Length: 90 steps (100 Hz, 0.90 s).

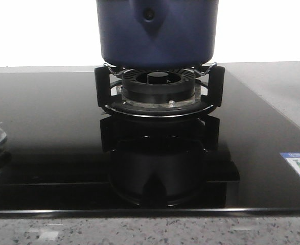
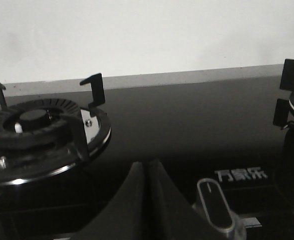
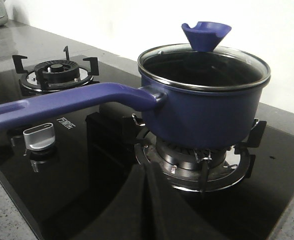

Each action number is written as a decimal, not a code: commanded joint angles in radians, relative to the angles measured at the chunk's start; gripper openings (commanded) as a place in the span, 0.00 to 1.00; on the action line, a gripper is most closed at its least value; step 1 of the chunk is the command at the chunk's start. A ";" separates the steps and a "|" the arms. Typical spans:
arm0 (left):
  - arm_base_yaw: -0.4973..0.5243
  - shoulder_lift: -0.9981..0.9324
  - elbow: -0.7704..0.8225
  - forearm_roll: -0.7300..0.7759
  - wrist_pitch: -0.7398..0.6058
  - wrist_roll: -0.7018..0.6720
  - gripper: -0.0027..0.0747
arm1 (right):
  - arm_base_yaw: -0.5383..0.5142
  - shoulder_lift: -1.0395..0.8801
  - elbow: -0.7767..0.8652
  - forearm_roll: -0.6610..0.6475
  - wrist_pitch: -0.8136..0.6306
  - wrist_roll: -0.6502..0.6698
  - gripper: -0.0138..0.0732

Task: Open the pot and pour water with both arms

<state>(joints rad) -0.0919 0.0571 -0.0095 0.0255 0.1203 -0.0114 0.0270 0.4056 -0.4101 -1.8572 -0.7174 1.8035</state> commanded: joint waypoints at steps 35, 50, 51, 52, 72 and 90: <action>0.052 -0.091 0.056 -0.026 0.162 -0.015 0.01 | 0.002 0.004 -0.026 -0.023 0.033 -0.002 0.08; 0.052 -0.091 0.056 -0.026 0.162 -0.015 0.01 | 0.002 0.004 -0.026 -0.023 0.036 -0.002 0.08; 0.052 -0.091 0.056 -0.026 0.162 -0.015 0.01 | 0.002 0.004 -0.026 -0.023 0.036 -0.002 0.08; 0.052 -0.091 0.056 -0.026 0.162 -0.015 0.01 | 0.002 0.004 -0.026 -0.023 0.036 -0.002 0.08; 0.052 -0.091 0.056 -0.026 0.162 -0.015 0.01 | 0.002 0.004 -0.026 -0.023 0.039 -0.002 0.08; 0.052 -0.091 0.056 -0.026 0.162 -0.015 0.01 | 0.002 0.004 -0.026 -0.023 0.039 -0.002 0.08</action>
<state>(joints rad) -0.0443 -0.0049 0.0036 0.0108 0.3340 -0.0171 0.0270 0.4056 -0.4101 -1.8572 -0.7122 1.8035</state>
